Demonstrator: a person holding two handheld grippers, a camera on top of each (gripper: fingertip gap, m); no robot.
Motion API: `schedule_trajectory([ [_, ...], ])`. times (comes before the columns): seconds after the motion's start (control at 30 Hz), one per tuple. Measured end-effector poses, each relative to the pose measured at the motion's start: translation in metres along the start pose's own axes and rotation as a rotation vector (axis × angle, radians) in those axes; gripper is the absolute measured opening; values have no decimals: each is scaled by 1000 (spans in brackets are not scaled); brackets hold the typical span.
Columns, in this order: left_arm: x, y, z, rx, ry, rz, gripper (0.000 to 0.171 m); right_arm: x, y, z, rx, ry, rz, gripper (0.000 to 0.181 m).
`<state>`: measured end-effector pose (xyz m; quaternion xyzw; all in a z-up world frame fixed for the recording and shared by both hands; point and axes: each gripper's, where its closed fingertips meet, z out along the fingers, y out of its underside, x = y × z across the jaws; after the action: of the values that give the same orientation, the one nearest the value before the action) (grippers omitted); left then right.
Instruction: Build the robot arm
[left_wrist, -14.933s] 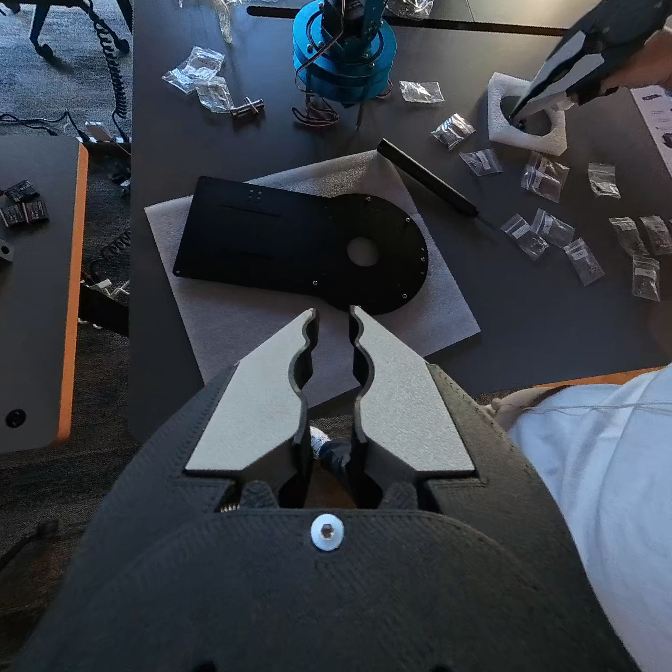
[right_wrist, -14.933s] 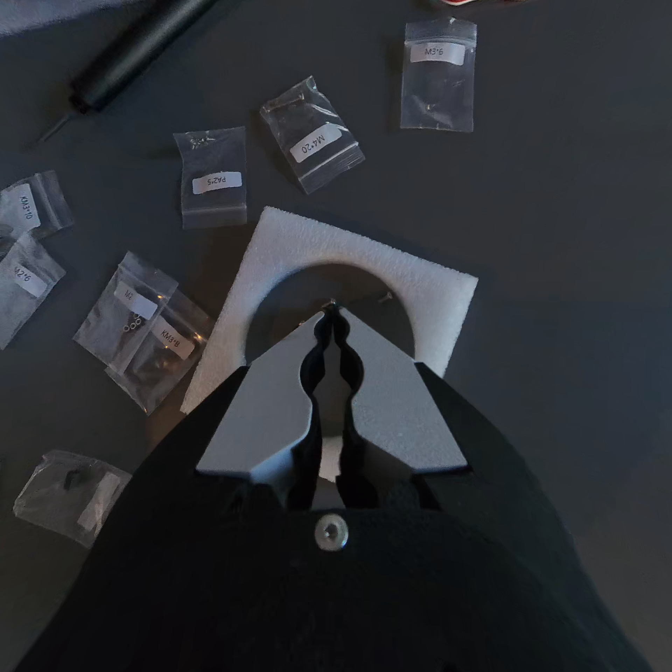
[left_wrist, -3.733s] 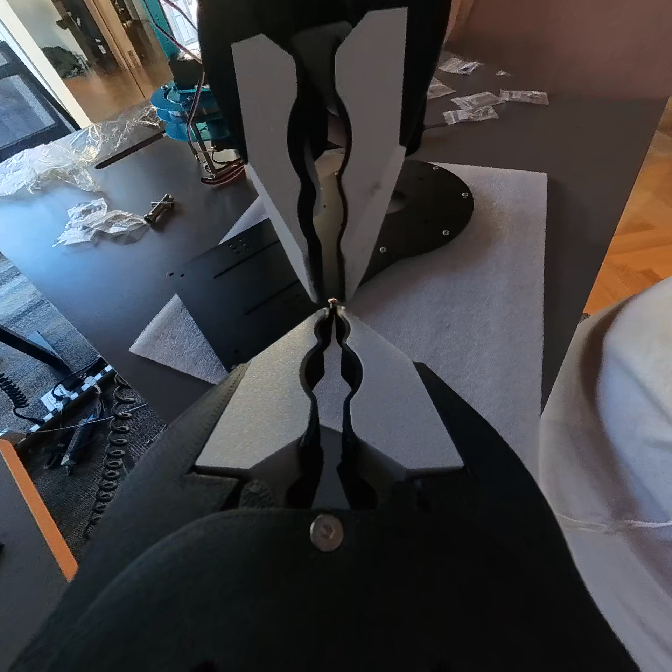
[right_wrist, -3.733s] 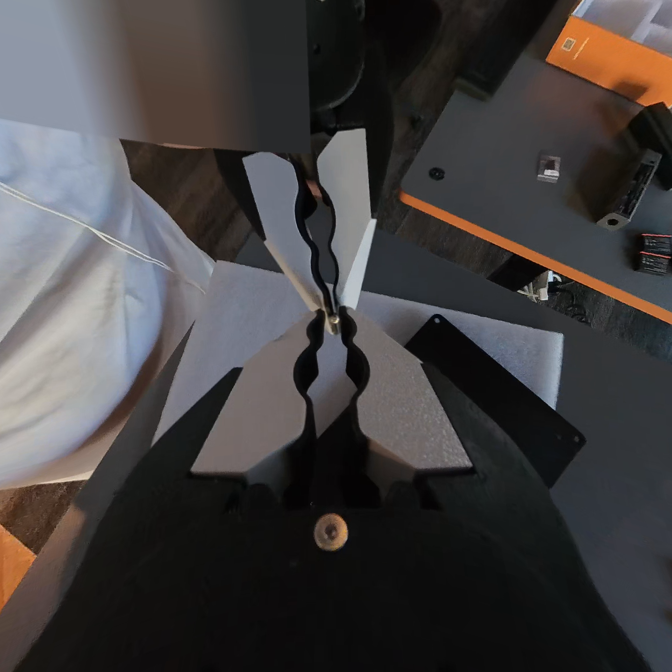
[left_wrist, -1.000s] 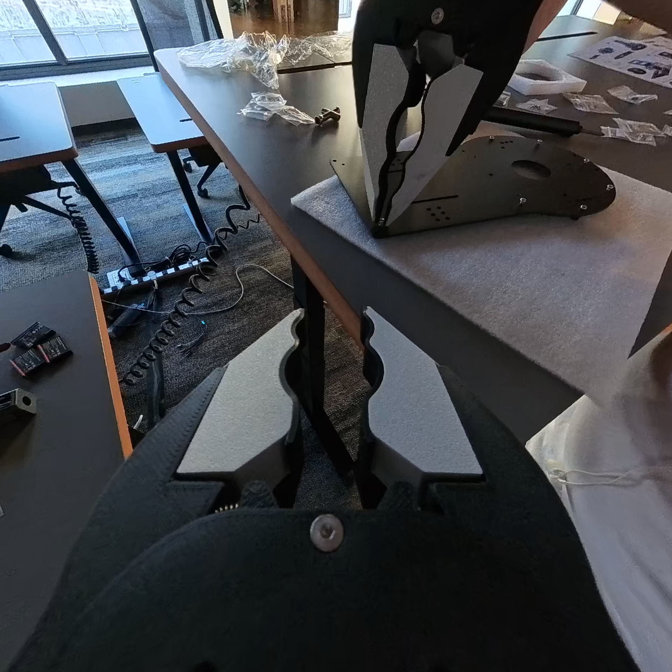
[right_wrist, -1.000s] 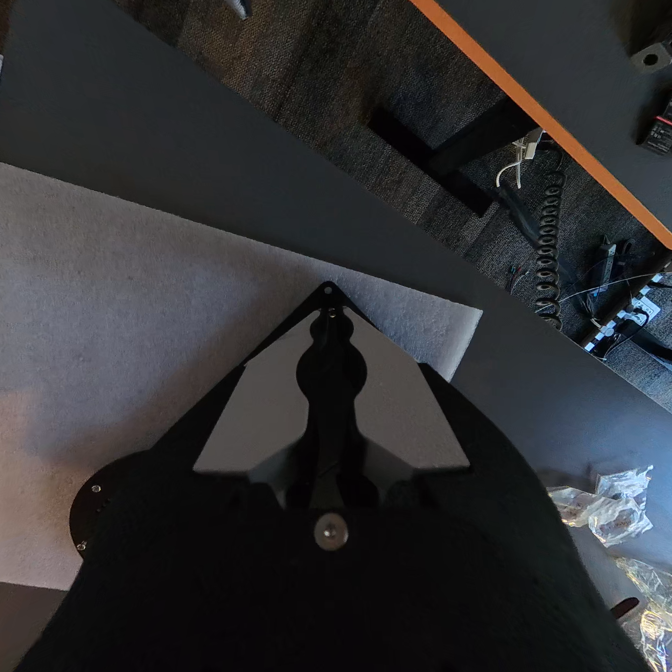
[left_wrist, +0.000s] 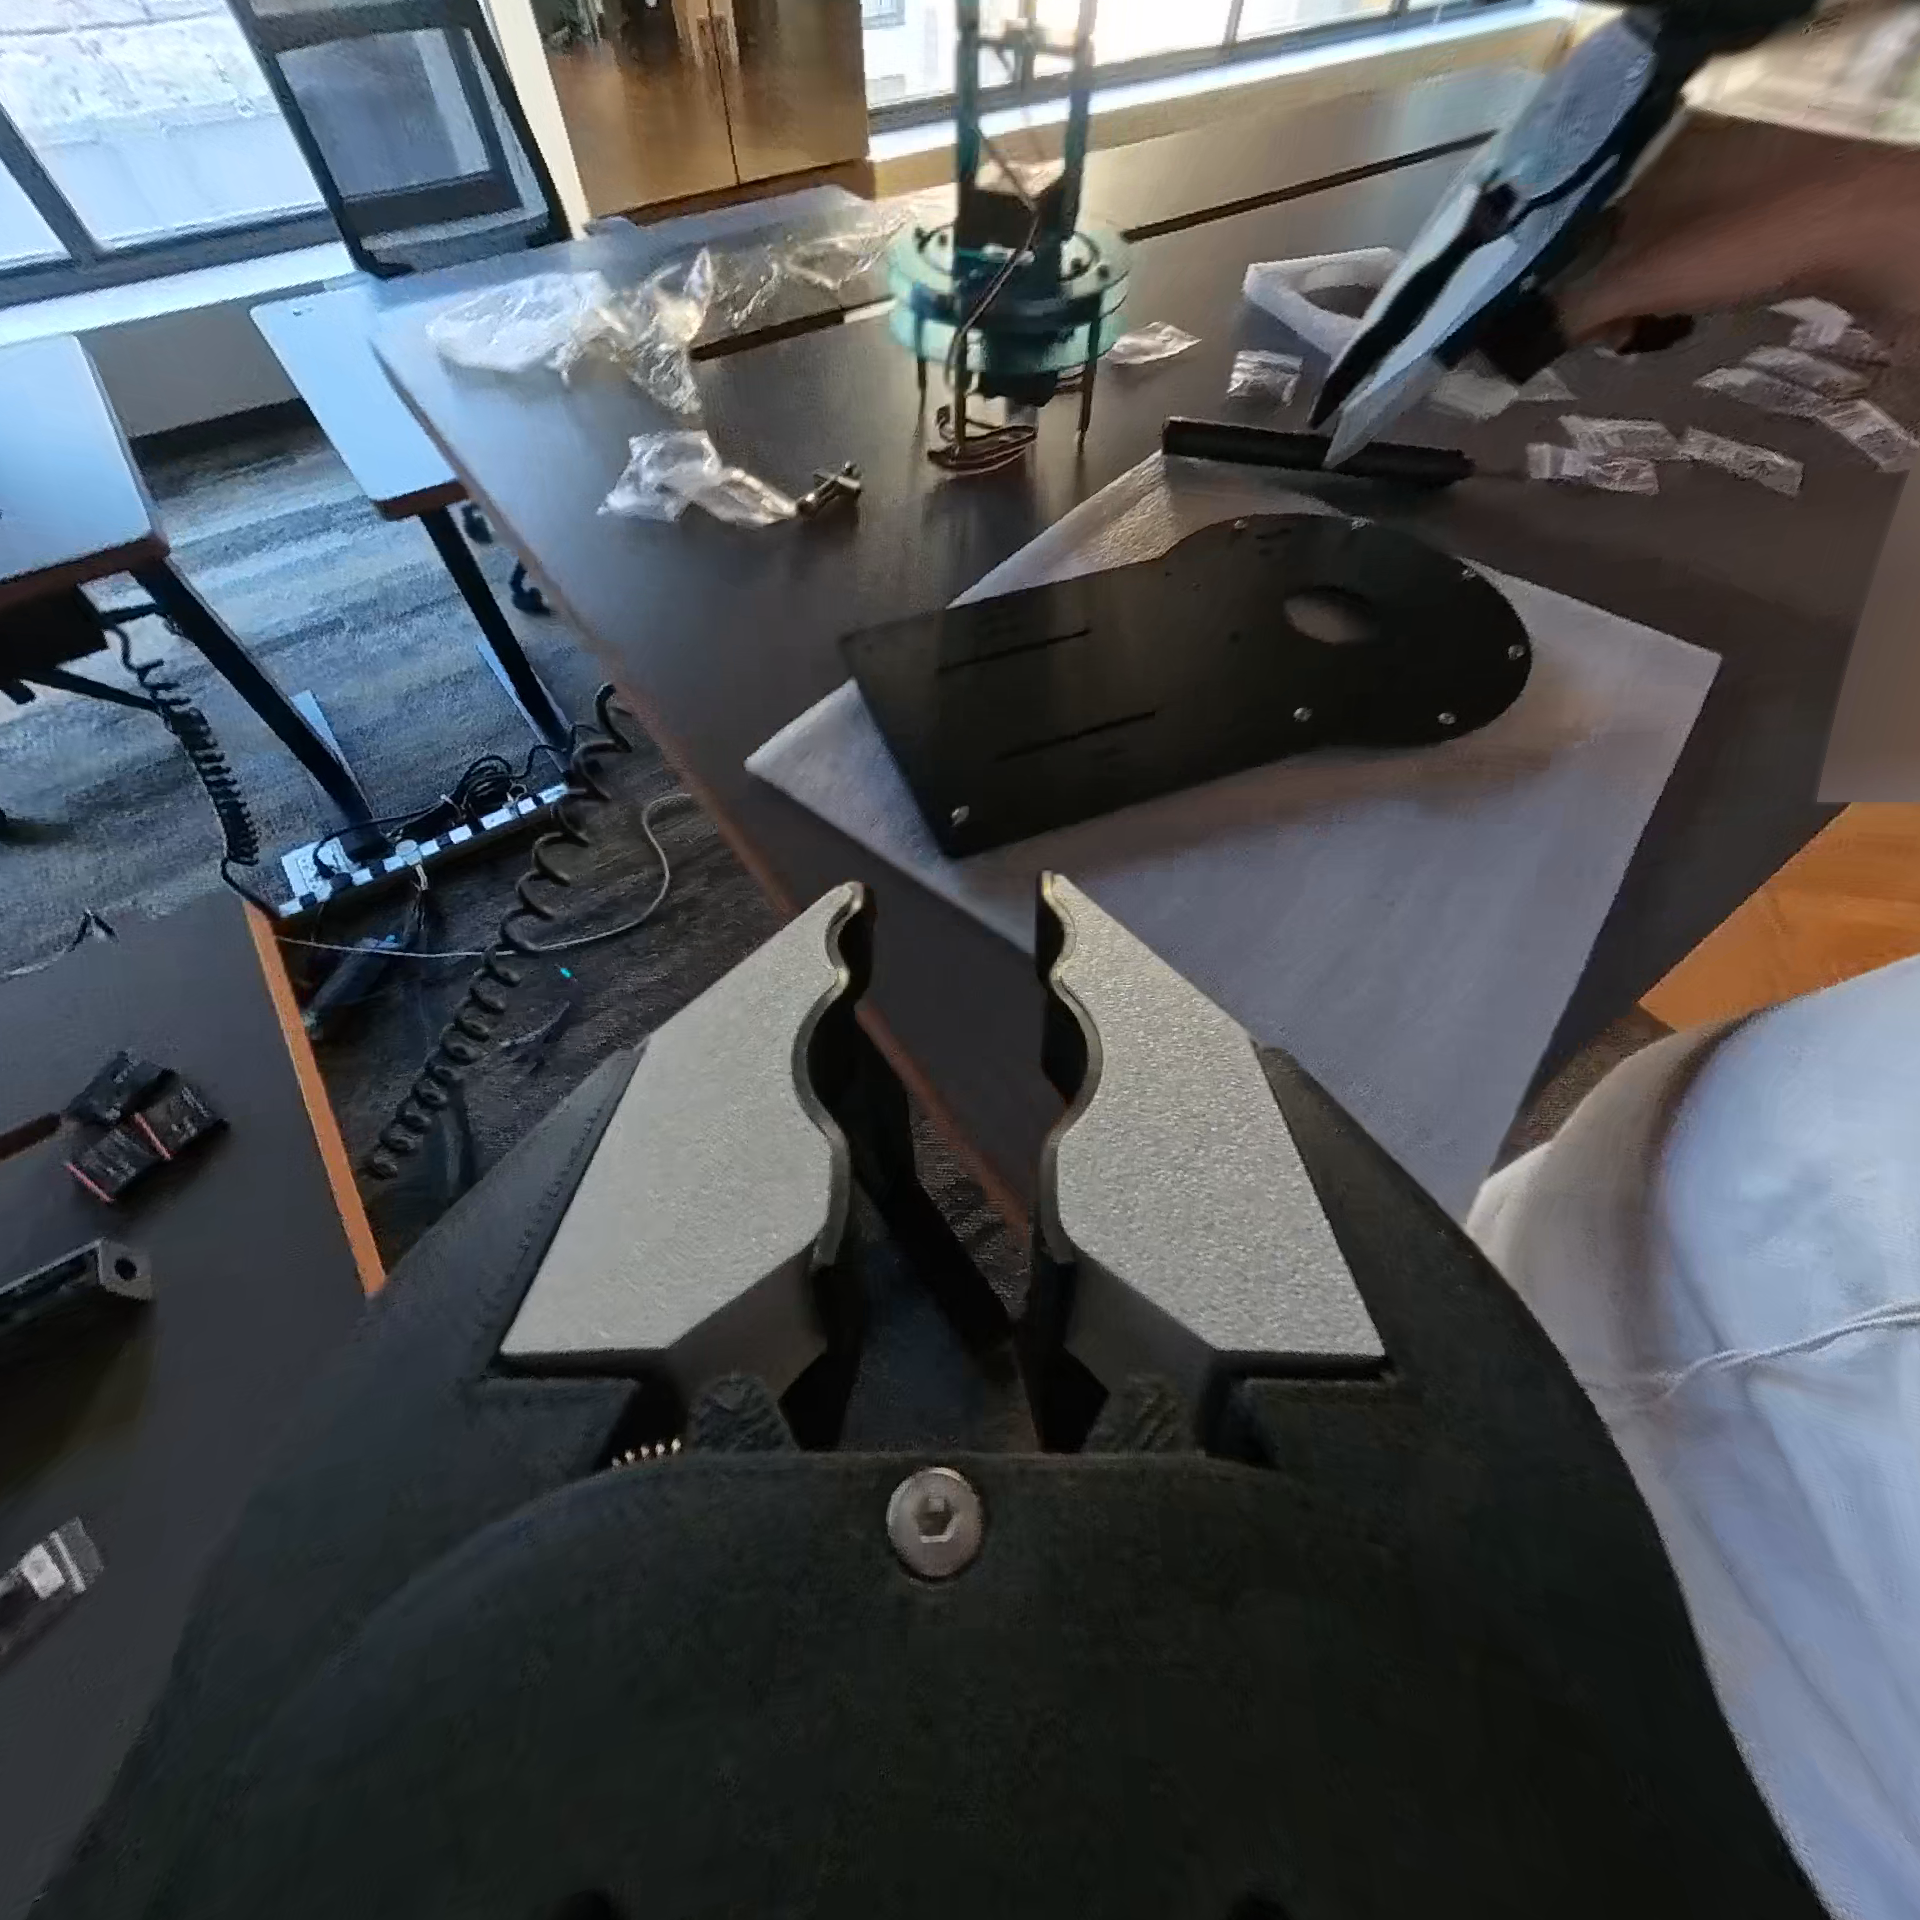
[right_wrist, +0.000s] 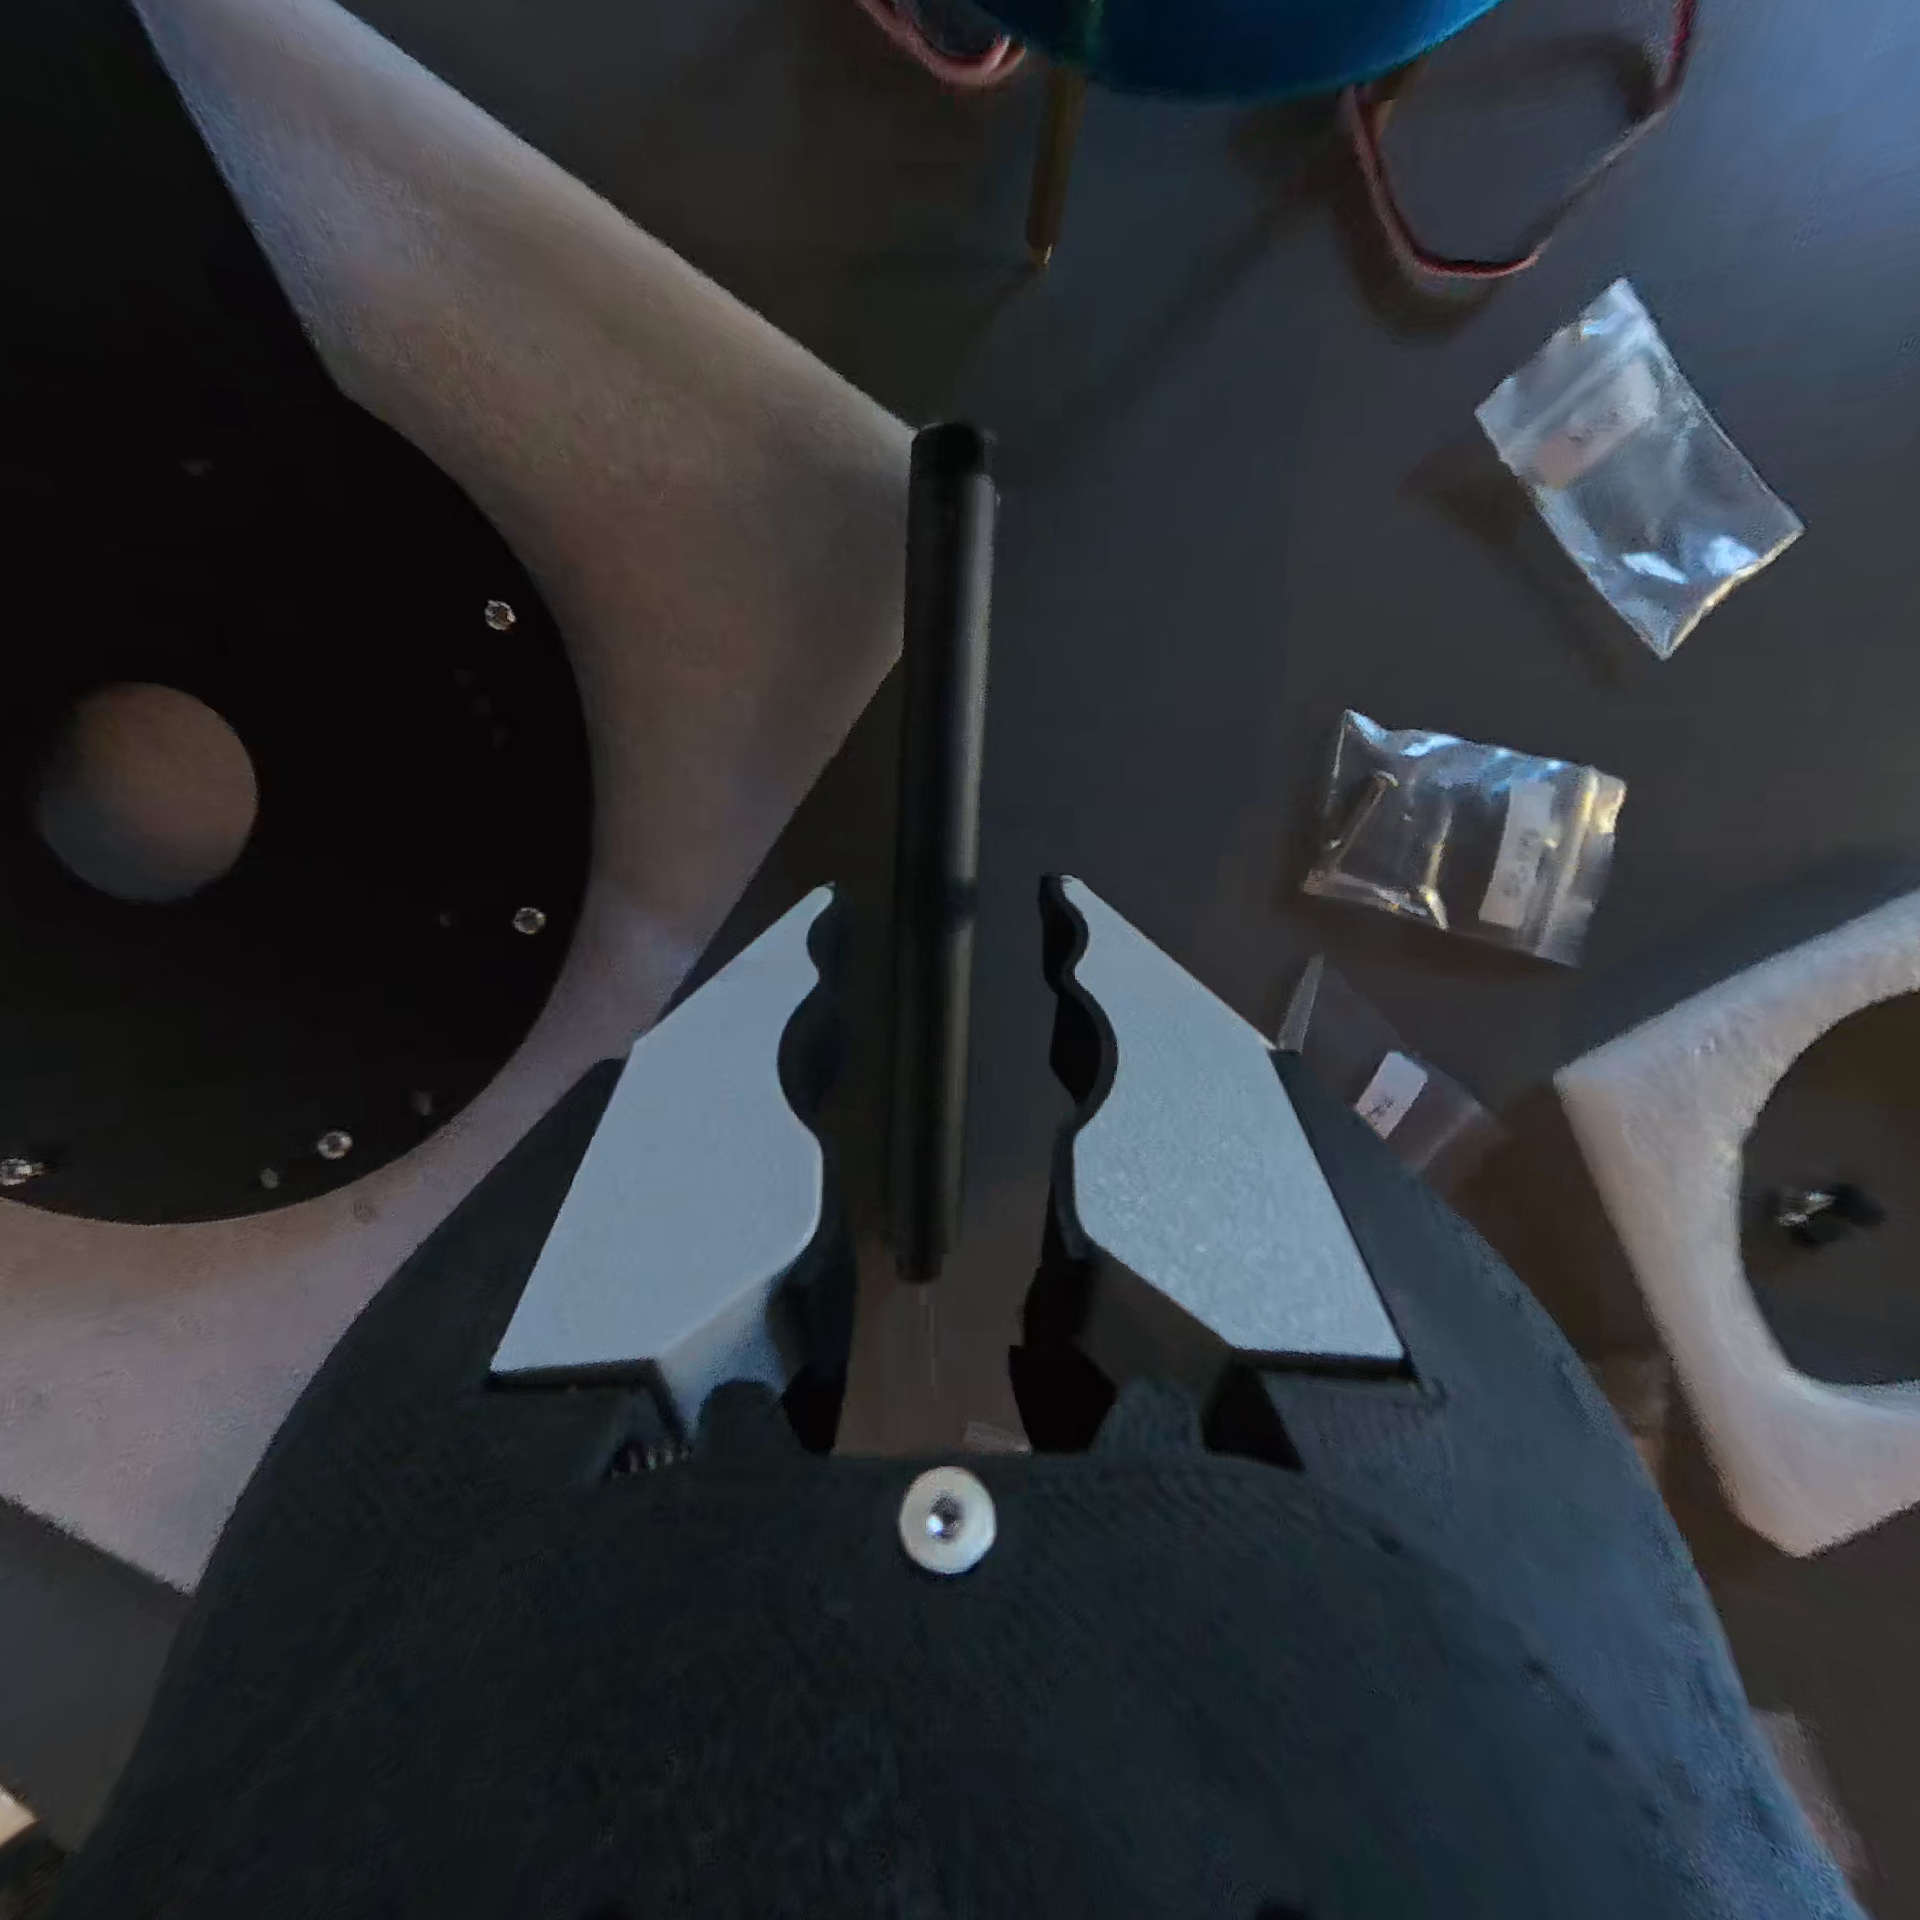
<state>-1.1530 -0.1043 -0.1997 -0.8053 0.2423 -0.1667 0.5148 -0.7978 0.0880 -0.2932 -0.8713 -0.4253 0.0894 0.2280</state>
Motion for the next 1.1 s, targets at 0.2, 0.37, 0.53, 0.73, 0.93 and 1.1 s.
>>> schedule_trajectory([
  [0.2,59,-27,23,36,-33,15,27,-2,9,8,-130,-2,-110,18],
  [0.37,125,-40,74,63,119,-128,27,-9,8,-4,-2,-63,-119,16],
  [0.53,178,-70,160,65,281,-224,37,-29,4,-48,247,-128,-121,15],
  [0.73,216,-141,241,159,642,-421,50,-48,11,-86,457,-212,-206,16],
  [0.93,250,-176,257,223,948,-247,42,-57,28,-109,560,-588,-154,15],
  [1.1,282,-184,270,126,1074,-168,17,-51,33,-127,640,-840,-149,15],
])
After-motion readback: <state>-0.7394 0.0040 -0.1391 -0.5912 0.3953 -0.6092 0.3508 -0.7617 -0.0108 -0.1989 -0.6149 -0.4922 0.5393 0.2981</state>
